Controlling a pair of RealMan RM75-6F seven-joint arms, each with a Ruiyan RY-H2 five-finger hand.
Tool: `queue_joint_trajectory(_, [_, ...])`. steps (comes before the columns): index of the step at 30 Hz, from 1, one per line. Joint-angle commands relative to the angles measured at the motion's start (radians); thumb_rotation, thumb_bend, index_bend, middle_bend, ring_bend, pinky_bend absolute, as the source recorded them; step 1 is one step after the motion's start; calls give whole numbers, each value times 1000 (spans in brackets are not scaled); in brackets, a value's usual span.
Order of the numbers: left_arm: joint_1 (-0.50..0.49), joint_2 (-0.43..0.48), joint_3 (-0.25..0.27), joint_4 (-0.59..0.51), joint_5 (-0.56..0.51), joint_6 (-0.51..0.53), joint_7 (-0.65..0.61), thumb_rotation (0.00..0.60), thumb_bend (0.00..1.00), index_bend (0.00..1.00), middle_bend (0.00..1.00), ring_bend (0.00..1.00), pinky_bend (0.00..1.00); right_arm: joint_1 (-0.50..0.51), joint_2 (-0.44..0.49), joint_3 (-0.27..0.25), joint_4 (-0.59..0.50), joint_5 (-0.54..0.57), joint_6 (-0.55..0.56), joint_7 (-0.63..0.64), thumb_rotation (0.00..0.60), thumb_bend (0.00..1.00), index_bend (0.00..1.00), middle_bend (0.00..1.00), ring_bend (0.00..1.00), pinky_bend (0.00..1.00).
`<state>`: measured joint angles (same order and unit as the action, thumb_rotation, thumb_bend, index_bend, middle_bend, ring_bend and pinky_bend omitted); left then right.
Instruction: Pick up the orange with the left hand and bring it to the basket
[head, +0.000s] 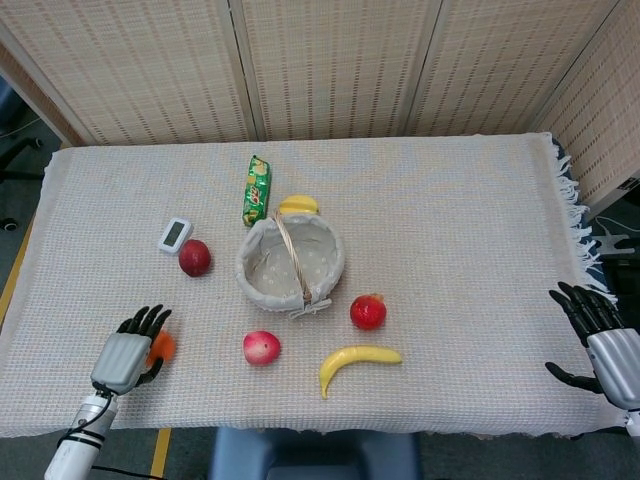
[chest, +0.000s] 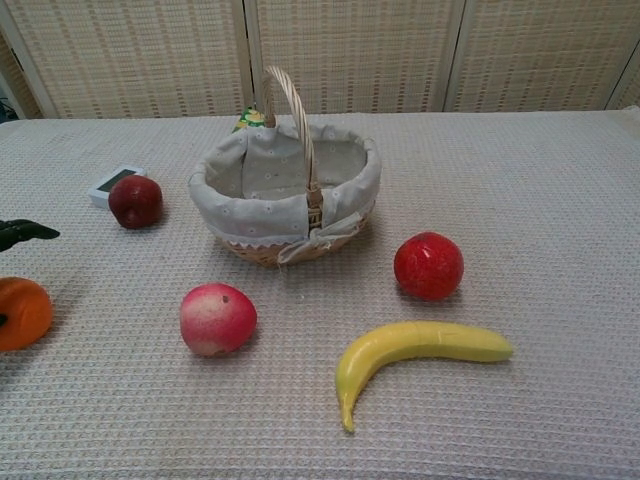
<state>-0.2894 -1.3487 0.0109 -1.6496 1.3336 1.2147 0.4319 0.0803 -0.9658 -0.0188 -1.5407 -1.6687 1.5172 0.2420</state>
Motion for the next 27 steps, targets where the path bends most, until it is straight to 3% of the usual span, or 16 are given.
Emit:
queue_joint_trajectory(1, [9,12,20,-17,17,4,2,600,360,0,0,0,195,0,0,0,0,0,1,2,600,47,0,0,0,82])
queue_joint_trajectory(8, [16,18,44,-22,18,-15,-12,600,360,0,0,0,195,0,1,0,1,-1,4,5,600,48,0,0,0,83])
queue_joint_trajectory(20, [-4,-56,8,72,-35,-38,10,600,361,0,0,12,194,2,0,-1,-1,0,-1,1,600,47,0,0,0,83])
queue_joint_trajectory(23, [7,-101,-7,127,-3,33,40,600,361,0,8,166,231,2,0,-1,0,0,1,2,600,47,0,0,0,83])
queue_joint_trajectory(25, [18,-142,-20,175,31,98,52,600,363,7,68,297,329,1,0,-2,0,0,1,4,600,47,0,0,0,83])
queue_joint_trajectory(27, [29,-174,-29,217,61,152,46,600,375,84,201,431,451,1,1,-2,0,-2,3,4,600,47,0,0,0,83])
